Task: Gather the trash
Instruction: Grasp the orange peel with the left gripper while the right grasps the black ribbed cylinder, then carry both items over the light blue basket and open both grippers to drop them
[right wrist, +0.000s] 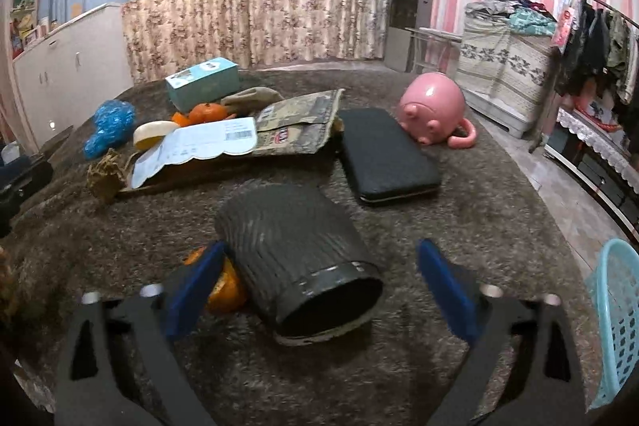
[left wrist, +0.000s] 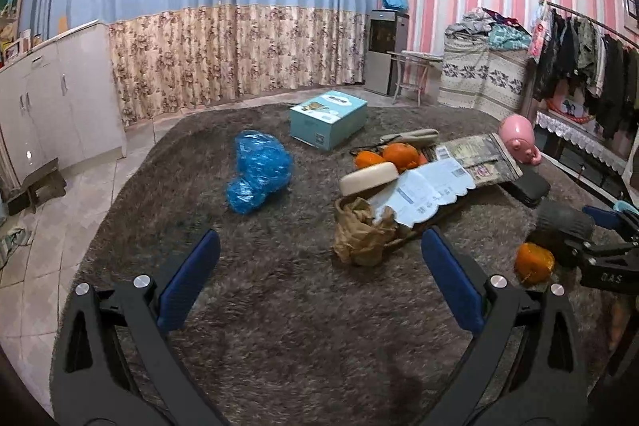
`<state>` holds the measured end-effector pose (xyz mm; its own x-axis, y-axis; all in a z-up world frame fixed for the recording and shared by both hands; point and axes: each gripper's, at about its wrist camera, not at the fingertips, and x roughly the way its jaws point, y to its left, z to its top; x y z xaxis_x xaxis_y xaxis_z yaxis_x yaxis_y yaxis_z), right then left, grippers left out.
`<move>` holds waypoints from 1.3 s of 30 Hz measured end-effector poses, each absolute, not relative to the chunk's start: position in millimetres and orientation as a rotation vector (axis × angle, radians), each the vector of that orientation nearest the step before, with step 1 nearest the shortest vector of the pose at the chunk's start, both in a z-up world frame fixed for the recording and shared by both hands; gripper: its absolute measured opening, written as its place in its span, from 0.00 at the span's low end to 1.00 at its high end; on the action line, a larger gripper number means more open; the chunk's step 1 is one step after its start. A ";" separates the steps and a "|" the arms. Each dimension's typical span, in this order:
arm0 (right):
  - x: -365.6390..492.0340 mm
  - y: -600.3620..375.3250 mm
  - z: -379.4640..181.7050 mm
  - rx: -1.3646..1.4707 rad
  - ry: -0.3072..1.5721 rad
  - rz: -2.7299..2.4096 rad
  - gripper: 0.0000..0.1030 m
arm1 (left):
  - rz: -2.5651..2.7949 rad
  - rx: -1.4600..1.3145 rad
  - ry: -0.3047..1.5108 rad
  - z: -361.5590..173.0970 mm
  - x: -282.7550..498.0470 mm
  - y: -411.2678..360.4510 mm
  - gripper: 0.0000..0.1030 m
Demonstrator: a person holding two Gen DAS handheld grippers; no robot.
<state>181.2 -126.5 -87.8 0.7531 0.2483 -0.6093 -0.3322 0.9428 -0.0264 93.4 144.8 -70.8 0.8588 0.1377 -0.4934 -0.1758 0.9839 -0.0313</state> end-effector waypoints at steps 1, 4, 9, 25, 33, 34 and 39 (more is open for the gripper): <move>181.2 -127.0 -87.8 -0.131 0.650 0.339 0.72 | 0.154 -0.072 0.516 -71.2 94.5 140.6 0.95; 176.6 -132.0 -84.1 -0.130 0.634 0.349 0.71 | 0.111 -0.077 0.530 -70.9 98.7 126.1 0.95; 168.1 -162.1 -63.7 -0.102 0.572 0.283 0.69 | 0.010 -0.102 0.561 -69.1 110.7 89.5 0.95; 149.8 -280.1 -38.9 0.066 0.513 0.041 0.69 | -0.113 -0.016 0.875 -115.9 172.1 -19.6 0.58; 142.5 -304.2 -26.2 0.071 0.485 -0.032 0.69 | -0.150 -0.019 0.810 -102.6 166.3 -28.3 0.32; 141.0 -312.1 -22.7 0.082 0.478 -0.053 0.69 | -0.152 -0.024 0.794 -96.9 167.4 -30.7 0.32; 138.0 -352.9 -6.0 0.094 0.468 -0.149 0.69 | -0.177 -0.002 0.714 -62.5 181.0 -58.3 0.32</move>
